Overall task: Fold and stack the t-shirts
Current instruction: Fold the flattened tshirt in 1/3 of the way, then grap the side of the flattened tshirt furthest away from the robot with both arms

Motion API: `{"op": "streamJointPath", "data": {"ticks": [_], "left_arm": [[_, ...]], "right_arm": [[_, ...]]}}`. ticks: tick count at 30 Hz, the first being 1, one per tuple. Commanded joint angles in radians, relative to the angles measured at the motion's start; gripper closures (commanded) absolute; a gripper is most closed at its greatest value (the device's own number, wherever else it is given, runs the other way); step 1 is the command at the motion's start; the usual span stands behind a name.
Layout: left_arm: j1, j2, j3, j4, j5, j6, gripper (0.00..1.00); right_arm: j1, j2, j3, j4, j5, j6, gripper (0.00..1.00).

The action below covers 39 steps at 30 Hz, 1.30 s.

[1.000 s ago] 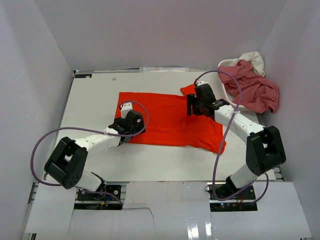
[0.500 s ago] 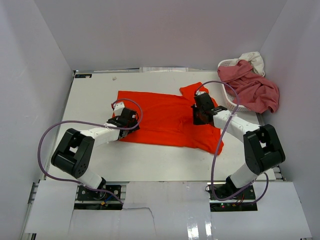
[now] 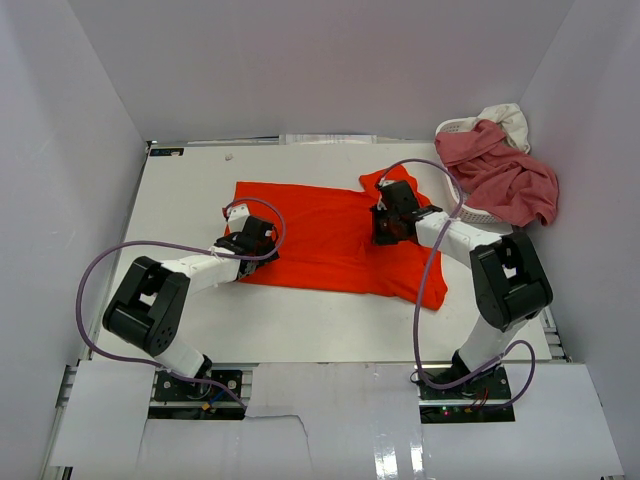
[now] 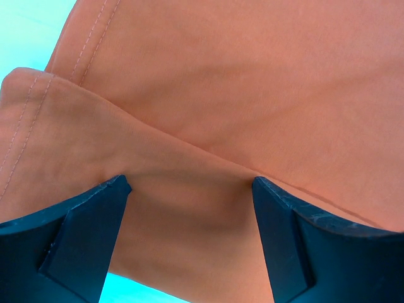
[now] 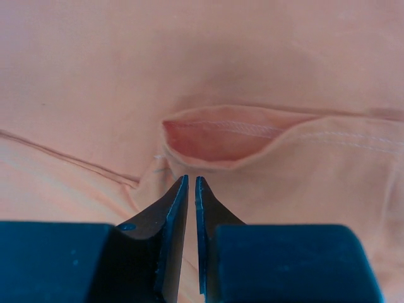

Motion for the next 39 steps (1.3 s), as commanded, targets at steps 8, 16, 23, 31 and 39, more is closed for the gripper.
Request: {"op": "streamJointPath", "data": {"ticks": [8,16,23,31,39], "left_arm": [[0.005,0.036,-0.023,-0.070,0.032,-0.022,0.09],[0.005,0.040,-0.024,-0.063,0.032,-0.019,0.09],[0.005,0.039,-0.023,-0.063,0.030,-0.014,0.09],[0.005,0.030,-0.027,-0.072,0.024,-0.019,0.09],[0.005,0.014,-0.033,-0.078,0.021,-0.023,0.09]], "right_arm": [[0.005,0.049,0.075,0.063,-0.089,0.024,0.85],[0.005,0.137,0.127,0.057,-0.066,0.015,0.89],[0.005,0.194,0.164,0.026,0.050,0.013,0.91],[0.005,0.241,0.251,0.012,0.126,0.002,0.91],[-0.002,0.277,0.342,-0.025,0.143,-0.010,0.91]]}}
